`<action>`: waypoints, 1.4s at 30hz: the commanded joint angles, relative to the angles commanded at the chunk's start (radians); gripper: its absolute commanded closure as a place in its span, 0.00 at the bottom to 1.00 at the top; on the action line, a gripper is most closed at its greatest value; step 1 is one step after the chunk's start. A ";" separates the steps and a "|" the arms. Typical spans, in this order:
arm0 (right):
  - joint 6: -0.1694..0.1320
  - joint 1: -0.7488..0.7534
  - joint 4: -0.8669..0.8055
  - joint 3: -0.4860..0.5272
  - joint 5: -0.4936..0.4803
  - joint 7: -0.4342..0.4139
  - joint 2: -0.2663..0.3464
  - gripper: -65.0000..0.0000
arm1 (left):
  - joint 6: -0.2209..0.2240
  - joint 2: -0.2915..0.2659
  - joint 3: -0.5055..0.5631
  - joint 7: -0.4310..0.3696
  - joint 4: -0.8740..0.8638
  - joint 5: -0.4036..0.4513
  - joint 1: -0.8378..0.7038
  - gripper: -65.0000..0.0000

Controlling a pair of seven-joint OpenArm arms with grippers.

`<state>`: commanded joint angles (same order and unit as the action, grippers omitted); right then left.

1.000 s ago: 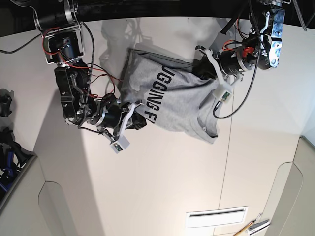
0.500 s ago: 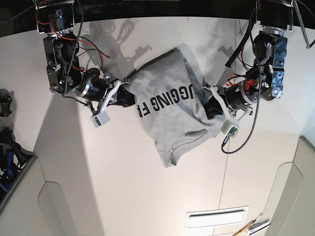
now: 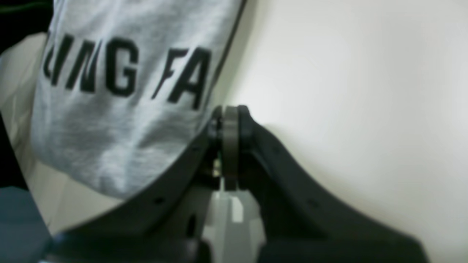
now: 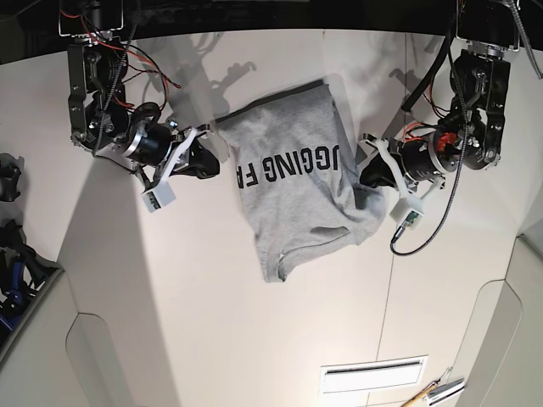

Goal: Fold the T-shirt properly

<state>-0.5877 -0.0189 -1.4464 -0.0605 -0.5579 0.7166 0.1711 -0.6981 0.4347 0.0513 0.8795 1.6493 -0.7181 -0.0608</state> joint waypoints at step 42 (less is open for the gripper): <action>-0.011 0.167 -0.191 -0.050 -0.179 0.180 -0.068 1.00 | 0.069 -0.119 -0.016 -0.089 0.055 0.190 0.007 1.00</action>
<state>-0.5991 0.1478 -1.6371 -0.1101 -0.7368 0.8970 0.1028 -0.6296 0.3161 0.0353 0.7902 1.7039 -0.5285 -0.0536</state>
